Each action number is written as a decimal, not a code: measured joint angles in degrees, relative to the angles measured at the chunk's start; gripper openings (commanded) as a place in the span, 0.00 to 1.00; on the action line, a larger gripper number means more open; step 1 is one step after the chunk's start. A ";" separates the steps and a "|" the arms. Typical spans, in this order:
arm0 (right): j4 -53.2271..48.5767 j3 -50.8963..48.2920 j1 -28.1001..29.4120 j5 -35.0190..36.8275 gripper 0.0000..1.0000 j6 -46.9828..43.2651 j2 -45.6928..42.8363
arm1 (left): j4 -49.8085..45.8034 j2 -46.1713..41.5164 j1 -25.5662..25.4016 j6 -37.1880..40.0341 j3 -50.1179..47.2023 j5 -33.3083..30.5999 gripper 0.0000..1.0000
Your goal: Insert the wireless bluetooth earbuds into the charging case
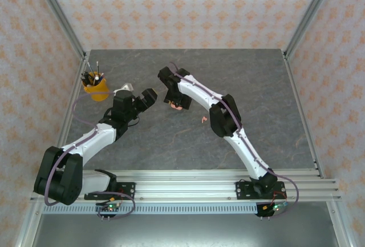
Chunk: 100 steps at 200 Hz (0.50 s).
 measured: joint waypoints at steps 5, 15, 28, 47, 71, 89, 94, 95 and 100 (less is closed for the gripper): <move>-0.28 0.00 0.00 0.07 0.64 -0.44 0.00 | -0.02 0.00 0.00 0.00 0.00 0.02 1.00; -0.46 0.02 0.00 0.07 0.60 -1.01 0.00 | -0.04 -0.02 0.00 0.00 0.00 0.04 1.00; -0.39 -0.02 0.00 0.04 0.57 -1.70 -0.07 | -0.20 -0.17 0.02 0.00 0.00 0.04 1.00; 0.94 -2.27 0.00 0.02 0.54 -2.78 -1.31 | -1.05 -0.92 0.02 0.02 0.02 0.07 1.00; 3.15 -8.70 0.26 0.04 0.53 -3.80 -4.96 | -2.54 -2.21 0.02 0.00 0.02 0.24 1.00; 4.11 -14.27 0.96 0.02 0.53 -4.31 -8.11 | -3.76 -3.41 0.00 0.02 0.02 0.28 1.00; 4.55 -16.20 1.29 0.02 0.53 -4.35 -9.20 | -4.02 -3.74 0.02 0.02 0.04 0.28 1.00; 4.63 -16.41 1.33 0.02 0.53 -4.37 -9.31 | -4.07 -3.78 0.02 0.02 0.02 0.31 1.00; 4.79 -18.05 1.75 0.00 0.53 -4.35 -10.25 | -4.37 -4.11 0.02 0.02 0.04 0.33 1.00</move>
